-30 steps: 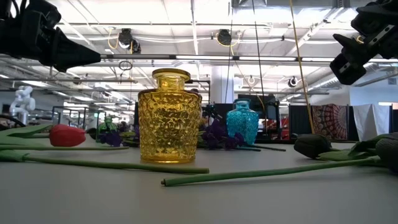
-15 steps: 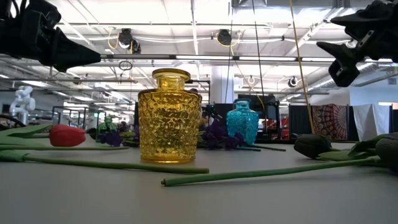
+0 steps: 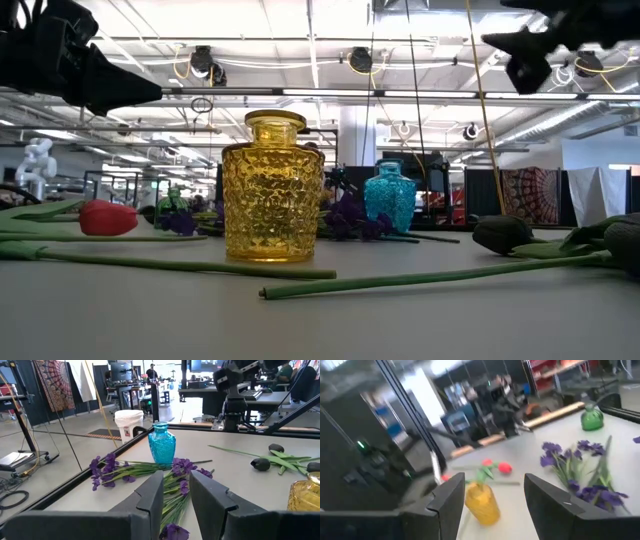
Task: Sort flowers into vase by color
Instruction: Put the bottom left violet flower into the yellow vase
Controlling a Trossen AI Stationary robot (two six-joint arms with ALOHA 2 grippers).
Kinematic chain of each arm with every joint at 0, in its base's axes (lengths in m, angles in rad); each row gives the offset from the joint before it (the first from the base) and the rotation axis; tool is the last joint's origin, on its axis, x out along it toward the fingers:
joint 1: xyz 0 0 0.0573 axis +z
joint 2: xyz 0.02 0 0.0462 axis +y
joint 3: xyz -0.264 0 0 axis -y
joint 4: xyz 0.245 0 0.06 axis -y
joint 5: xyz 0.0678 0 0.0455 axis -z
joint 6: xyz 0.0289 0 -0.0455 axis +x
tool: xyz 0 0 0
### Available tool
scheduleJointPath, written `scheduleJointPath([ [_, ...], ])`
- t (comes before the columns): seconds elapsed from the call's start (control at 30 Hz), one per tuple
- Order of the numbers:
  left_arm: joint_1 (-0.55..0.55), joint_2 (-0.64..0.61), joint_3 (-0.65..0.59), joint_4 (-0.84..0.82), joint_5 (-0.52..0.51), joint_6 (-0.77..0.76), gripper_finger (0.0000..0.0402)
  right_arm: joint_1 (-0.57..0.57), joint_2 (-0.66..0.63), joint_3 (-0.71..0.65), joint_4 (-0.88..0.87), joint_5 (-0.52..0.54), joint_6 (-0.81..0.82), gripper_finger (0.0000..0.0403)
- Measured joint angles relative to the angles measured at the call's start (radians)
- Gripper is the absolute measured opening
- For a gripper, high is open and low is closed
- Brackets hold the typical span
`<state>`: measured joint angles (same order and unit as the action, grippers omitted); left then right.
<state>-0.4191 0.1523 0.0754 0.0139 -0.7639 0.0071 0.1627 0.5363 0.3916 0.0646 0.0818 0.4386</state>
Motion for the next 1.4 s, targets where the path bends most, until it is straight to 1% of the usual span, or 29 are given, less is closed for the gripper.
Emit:
scheduleJointPath([
  [0.17, 0.000, 0.000, 0.000, 0.000, 0.000, 0.000, 0.0102, 0.000, 0.209, 0.196, -0.092, 0.000, -0.111, 0.0196],
  [0.37, 0.000, 0.000, 0.000, 0.000, 0.000, 0.000, 0.0102, 0.000, 0.428, 0.419, -0.173, 0.000, -0.232, 0.0196],
  [0.5, 0.000, 0.000, 0.000, 0.000, 0.000, 0.000, 0.0102, -0.006, 0.560, 0.571, -0.252, -0.001, -0.301, 0.0196],
  [0.7, 0.000, 0.000, 0.000, 0.000, 0.000, 0.000, 0.0102, -0.042, 0.746, 0.800, -0.438, 0.000, -0.385, 0.0196],
  [0.9, 0.000, 0.000, 0.000, 0.000, 0.000, 0.000, 0.0102, -0.090, 0.914, 0.989, -0.562, -0.004, -0.459, 0.0196],
  [1.07, 0.000, 0.000, 0.000, 0.000, 0.000, 0.000, 0.0102, -0.133, 1.033, 1.093, -0.608, -0.006, -0.510, 0.0196],
  [1.33, 0.000, 0.000, 0.000, 0.000, 0.000, 0.000, 0.0102, -0.199, 1.218, 1.170, -0.617, -0.010, -0.566, 0.0196],
  [1.4, 0.000, 0.000, 0.000, 0.000, 0.000, 0.000, 0.0102, -0.213, 1.262, 1.186, -0.616, -0.027, -0.574, 0.0196],
])
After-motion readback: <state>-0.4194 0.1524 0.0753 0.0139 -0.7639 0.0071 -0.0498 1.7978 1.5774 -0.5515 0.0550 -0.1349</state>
